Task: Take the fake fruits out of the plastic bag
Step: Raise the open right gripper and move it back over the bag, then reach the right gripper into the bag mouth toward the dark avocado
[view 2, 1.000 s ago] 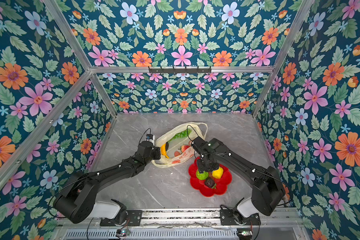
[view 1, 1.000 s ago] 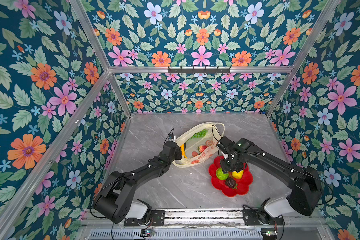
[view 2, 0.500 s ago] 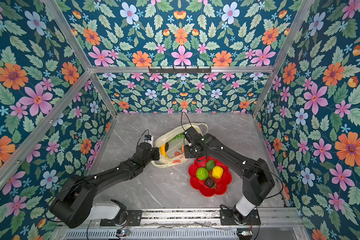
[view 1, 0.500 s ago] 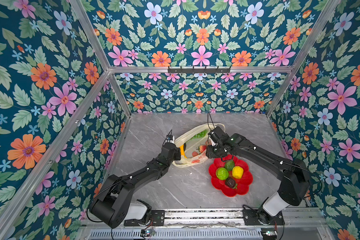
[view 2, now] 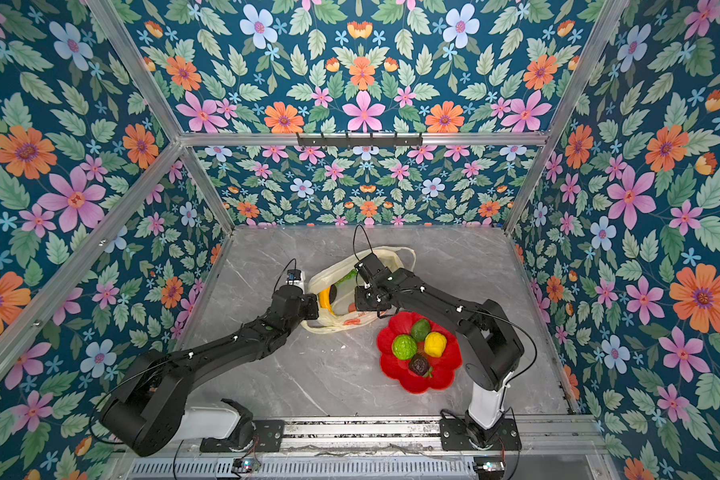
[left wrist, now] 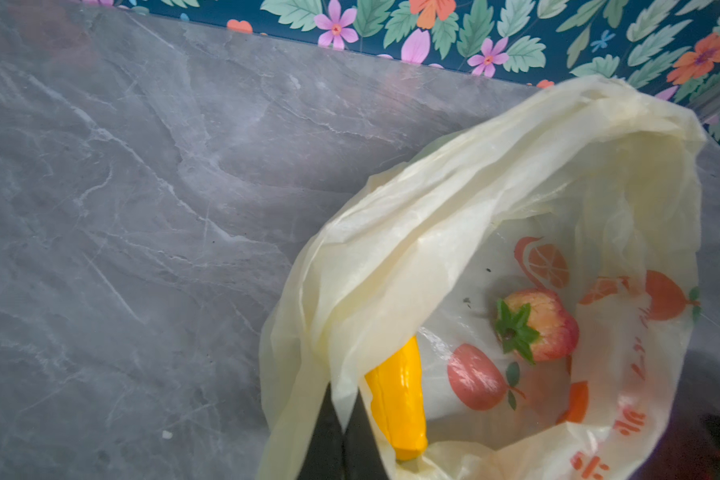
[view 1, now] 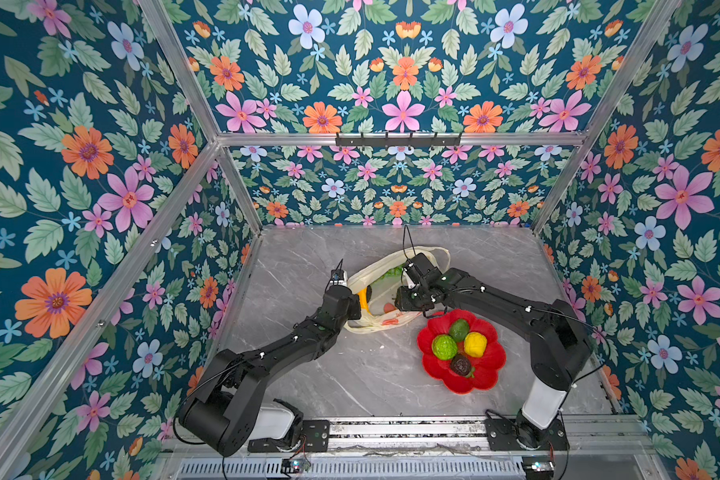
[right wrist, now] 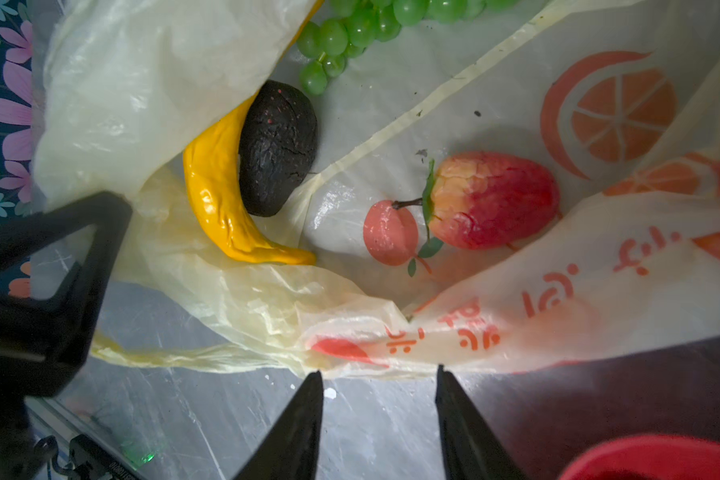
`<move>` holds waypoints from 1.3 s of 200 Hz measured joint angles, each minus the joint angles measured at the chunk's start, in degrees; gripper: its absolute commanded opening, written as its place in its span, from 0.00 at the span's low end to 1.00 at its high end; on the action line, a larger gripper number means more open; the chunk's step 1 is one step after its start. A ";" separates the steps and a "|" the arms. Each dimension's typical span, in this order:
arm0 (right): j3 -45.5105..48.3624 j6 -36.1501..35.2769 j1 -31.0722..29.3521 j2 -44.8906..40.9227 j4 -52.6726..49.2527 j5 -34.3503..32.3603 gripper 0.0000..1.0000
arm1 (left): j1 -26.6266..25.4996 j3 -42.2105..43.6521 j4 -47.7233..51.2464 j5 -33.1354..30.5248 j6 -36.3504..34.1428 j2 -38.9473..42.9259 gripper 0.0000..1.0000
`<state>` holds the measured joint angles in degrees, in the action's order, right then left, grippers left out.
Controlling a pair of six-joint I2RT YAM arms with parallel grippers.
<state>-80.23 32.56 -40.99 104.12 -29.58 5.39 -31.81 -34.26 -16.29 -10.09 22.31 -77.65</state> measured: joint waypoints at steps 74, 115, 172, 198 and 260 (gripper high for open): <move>-10.60 1.55 -1.60 11.56 2.34 0.37 0.45 | -0.07 0.48 -0.48 -0.09 0.46 0.04 0.00; -16.85 2.16 -1.38 18.82 5.70 0.94 0.45 | 0.31 0.61 -0.81 -0.02 1.44 0.13 0.01; -20.90 1.79 -1.53 24.02 8.31 2.10 0.50 | 6.32 0.90 -0.76 4.57 4.81 -2.43 0.01; -22.45 1.42 -1.46 25.42 9.05 3.30 0.54 | 6.58 0.28 -0.66 5.75 5.60 -3.58 0.01; -25.05 1.14 -1.73 27.08 9.46 5.03 0.75 | 6.62 -0.17 -0.42 7.02 5.60 -4.26 0.01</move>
<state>-105.27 33.69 -42.72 131.20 -20.12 10.41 -25.19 -34.44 -16.71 -3.07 27.90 -81.91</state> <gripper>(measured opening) 0.718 0.050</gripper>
